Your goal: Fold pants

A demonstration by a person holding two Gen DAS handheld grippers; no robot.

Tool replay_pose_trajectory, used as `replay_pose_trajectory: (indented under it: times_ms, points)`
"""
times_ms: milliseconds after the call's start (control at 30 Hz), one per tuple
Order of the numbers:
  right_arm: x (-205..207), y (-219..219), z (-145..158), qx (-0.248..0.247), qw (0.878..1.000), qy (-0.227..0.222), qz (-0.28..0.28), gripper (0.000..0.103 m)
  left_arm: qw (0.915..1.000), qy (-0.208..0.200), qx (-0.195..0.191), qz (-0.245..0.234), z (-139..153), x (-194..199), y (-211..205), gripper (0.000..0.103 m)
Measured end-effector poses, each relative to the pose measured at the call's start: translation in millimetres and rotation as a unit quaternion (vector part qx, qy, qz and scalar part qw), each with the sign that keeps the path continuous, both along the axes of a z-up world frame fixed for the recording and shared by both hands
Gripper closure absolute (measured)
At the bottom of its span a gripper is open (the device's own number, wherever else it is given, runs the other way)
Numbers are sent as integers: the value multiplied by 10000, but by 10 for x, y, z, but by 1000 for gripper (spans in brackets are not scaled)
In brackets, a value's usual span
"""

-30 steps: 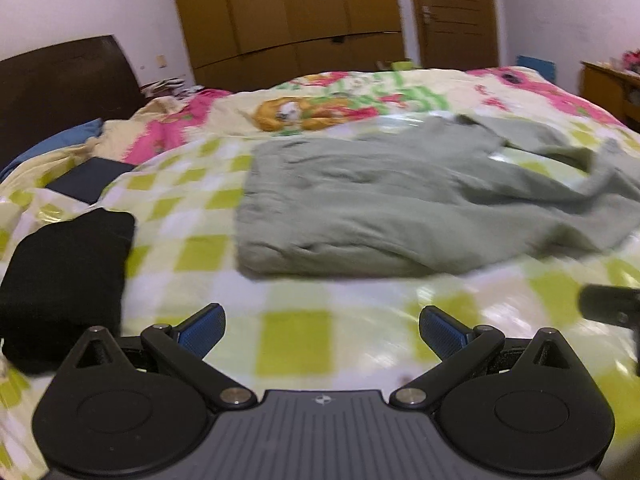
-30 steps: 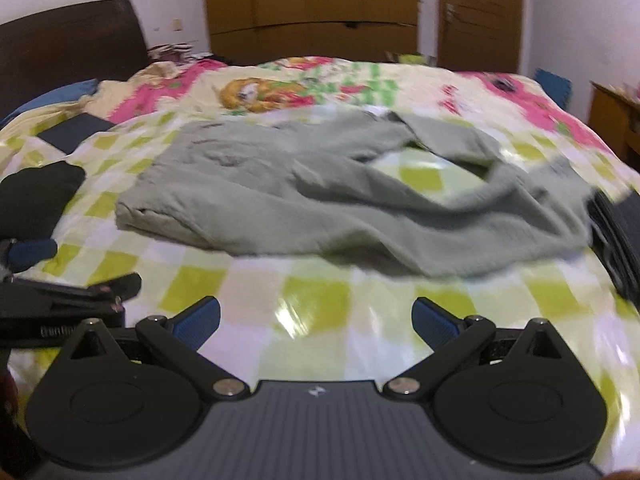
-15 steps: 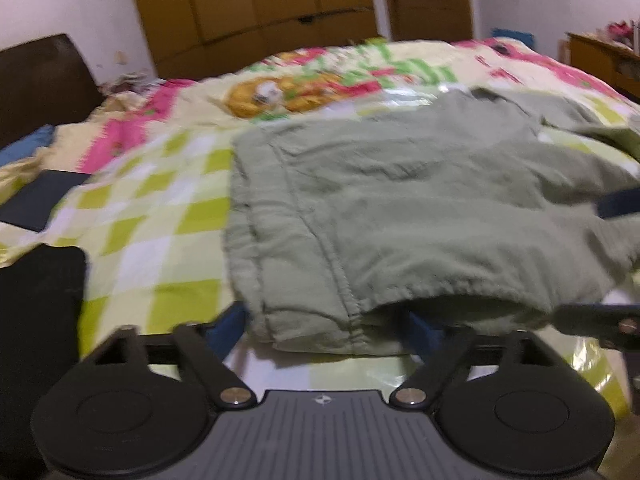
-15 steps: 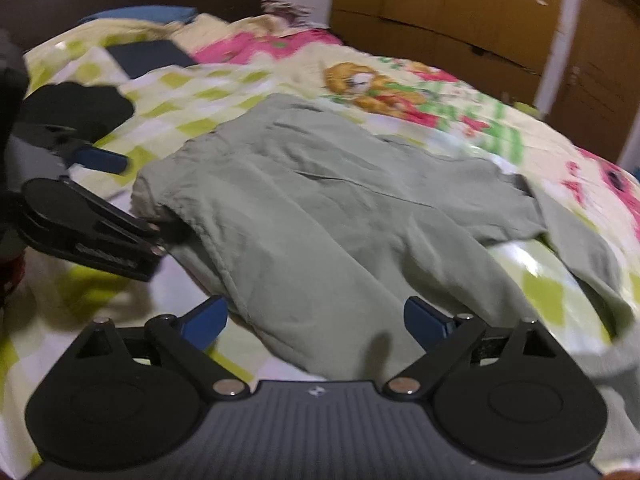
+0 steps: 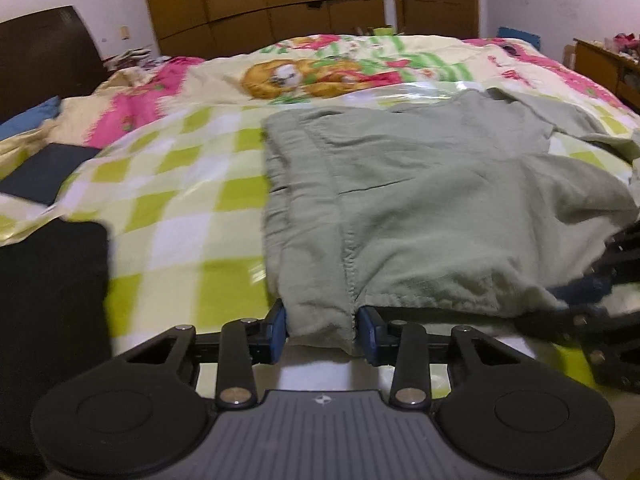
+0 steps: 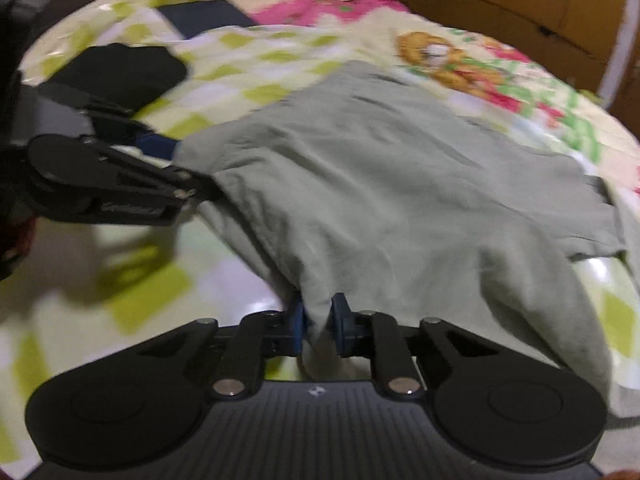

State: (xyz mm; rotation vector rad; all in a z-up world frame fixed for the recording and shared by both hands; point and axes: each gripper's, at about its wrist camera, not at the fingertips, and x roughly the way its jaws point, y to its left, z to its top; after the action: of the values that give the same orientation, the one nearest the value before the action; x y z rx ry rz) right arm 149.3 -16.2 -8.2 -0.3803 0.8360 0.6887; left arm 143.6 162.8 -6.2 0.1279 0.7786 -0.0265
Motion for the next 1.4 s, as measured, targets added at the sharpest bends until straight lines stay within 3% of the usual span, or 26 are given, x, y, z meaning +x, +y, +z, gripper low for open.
replay_pose_trajectory:
  times_ms: [233, 400, 567, 700, 800, 900, 1000, 1200, 1367, 1400]
  points:
    - [-420, 535, 15, 432, 9959, 571, 552, 88, 9982, 223, 240, 498, 22, -520, 556, 53]
    - [-578, 665, 65, 724, 9945, 611, 438, 77, 9976, 226, 349, 558, 136, -785, 662, 50]
    - [-569, 26, 352, 1199, 9911, 485, -317, 73, 9962, -96, 715, 496, 335, -889, 418, 46]
    - [-484, -917, 435, 1257, 9797, 194, -1552, 66, 9949, -285, 835, 484, 459, -854, 184, 46]
    - [-383, -1722, 362, 1057, 9561, -2, -2735, 62, 9962, -415, 731, 207, 546, -800, -109, 45]
    - [-262, -2528, 237, 1098, 9121, 38, -3950, 61, 9972, -384, 594, -247, 543, -696, -527, 45]
    - [-97, -3151, 139, 1264, 8720, -24, -4730, 59, 9956, -328, 475, -732, 481, -553, -997, 44]
    - [346, -3844, -80, 2189, 8062, 175, -5493, 58, 9888, -260, 351, -1429, 409, -325, -1763, 44]
    - [602, -4049, -184, 2676, 7771, 38, -5696, 56, 9857, -134, 319, -1651, 326, -216, -2086, 44]
    - [649, -4099, -232, 2738, 7723, 64, -5731, 65, 9853, -115, 335, -1673, 313, -205, -2140, 44]
